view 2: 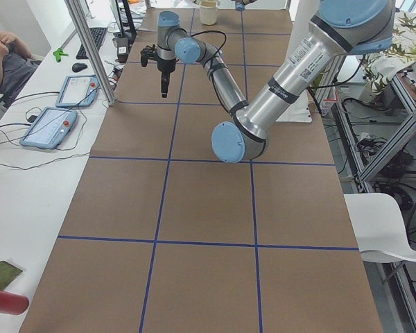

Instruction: Left arm hands cup to right arm to dump lemon

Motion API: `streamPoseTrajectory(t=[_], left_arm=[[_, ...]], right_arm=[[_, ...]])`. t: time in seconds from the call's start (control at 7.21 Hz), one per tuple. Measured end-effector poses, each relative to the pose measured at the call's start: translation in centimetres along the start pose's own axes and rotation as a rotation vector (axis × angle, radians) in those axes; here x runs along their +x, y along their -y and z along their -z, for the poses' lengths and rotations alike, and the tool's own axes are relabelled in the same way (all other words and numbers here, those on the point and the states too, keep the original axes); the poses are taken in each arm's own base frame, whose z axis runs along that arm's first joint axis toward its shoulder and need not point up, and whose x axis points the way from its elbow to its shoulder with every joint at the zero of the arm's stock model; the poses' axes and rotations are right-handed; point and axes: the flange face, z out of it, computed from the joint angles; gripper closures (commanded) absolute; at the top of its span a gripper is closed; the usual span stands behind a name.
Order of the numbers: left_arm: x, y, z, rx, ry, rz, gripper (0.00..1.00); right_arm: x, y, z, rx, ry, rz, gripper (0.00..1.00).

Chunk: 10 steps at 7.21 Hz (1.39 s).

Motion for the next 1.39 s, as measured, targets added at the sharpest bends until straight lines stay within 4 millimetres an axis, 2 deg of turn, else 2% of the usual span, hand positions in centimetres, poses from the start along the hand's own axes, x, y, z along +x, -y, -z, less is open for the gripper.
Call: streamPoseTrajectory(t=[0.28, 0.55, 1.39], left_arm=[[0.98, 0.09, 0.72, -0.001, 0.013, 0.003, 0.00], [1.12, 0.20, 0.81, 0.005, 0.022, 0.003, 0.00], [1.35, -0.06, 0.44, 0.017, 0.038, -0.006, 0.00]], right_arm=[[0.20, 0.39, 0.64, 0.010, 0.001, -0.035, 1.00], [0.30, 0.51, 1.01, 0.011, 0.001, -0.085, 1.00], [-0.08, 0.17, 0.33, -0.006, 0.020, -0.158, 1.00]])
